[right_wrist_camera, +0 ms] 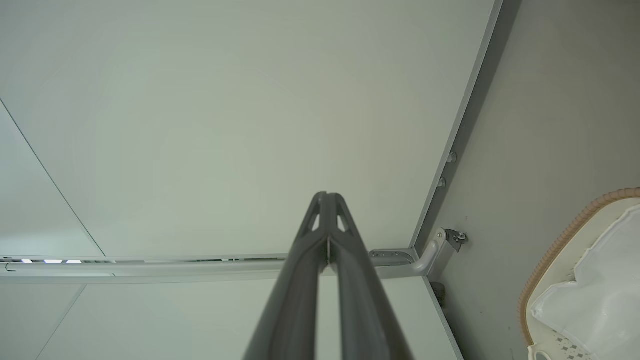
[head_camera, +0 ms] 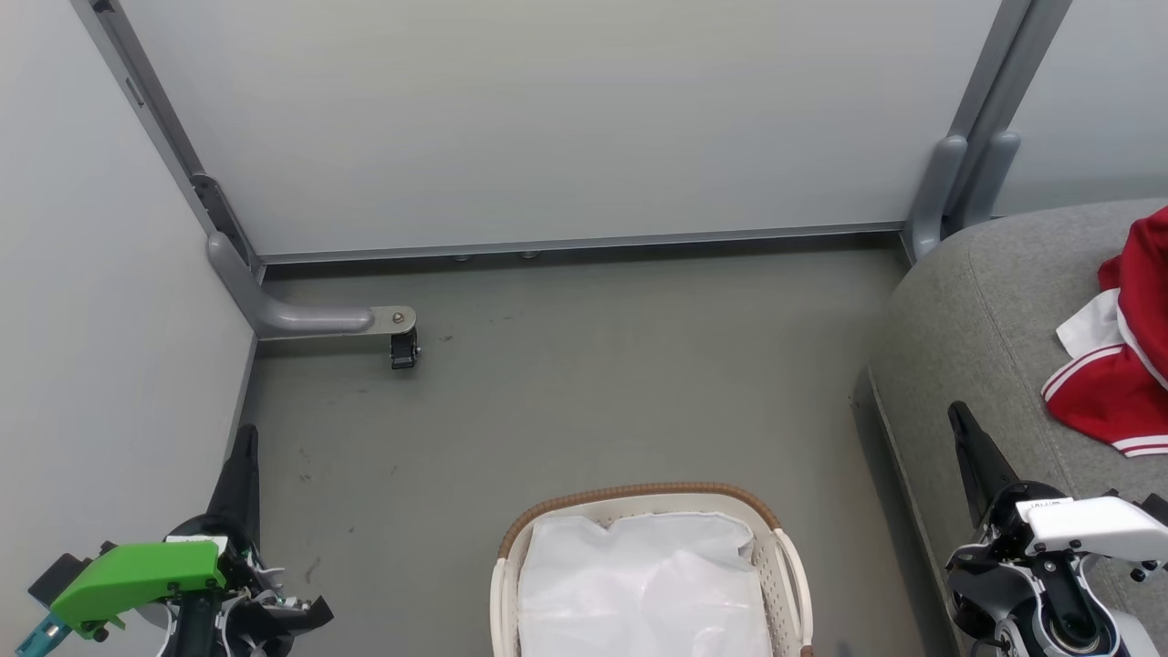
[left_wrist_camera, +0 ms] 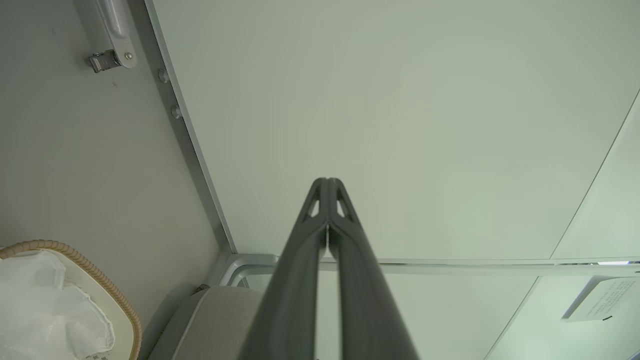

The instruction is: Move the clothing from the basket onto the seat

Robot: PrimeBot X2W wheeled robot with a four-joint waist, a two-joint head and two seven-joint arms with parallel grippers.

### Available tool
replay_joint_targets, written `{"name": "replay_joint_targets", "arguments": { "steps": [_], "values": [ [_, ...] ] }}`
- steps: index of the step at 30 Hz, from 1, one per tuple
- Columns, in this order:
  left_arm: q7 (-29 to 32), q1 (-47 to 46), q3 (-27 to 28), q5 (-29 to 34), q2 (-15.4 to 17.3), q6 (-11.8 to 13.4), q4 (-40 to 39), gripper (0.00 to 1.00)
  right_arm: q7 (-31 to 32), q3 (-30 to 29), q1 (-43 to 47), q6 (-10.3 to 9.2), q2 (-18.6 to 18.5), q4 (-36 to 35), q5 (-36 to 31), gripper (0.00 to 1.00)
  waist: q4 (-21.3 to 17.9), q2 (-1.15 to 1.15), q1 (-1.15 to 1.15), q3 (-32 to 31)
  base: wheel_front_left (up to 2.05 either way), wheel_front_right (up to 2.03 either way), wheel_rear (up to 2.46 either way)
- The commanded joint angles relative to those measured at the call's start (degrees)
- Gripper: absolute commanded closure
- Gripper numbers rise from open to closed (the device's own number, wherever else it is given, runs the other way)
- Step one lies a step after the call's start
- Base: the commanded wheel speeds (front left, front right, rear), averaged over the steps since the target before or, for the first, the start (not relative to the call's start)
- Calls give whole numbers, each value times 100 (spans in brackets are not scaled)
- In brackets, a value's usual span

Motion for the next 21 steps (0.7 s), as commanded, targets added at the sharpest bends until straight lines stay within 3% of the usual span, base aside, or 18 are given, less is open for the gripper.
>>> {"name": "replay_joint_targets", "arguments": {
  "steps": [1, 21],
  "values": [
    [24, -63, 11, -18, 33, -29, -15, 100, 7, -13, 59, -4, -36, -23, 20, 100, 0, 47, 0, 0, 0, 0, 0],
    [24, -63, 11, -17, 33, -29, -15, 100, 7, -13, 59, -4, -36, -23, 20, 100, 0, 47, 0, 0, 0, 0, 0]
  ]
}}
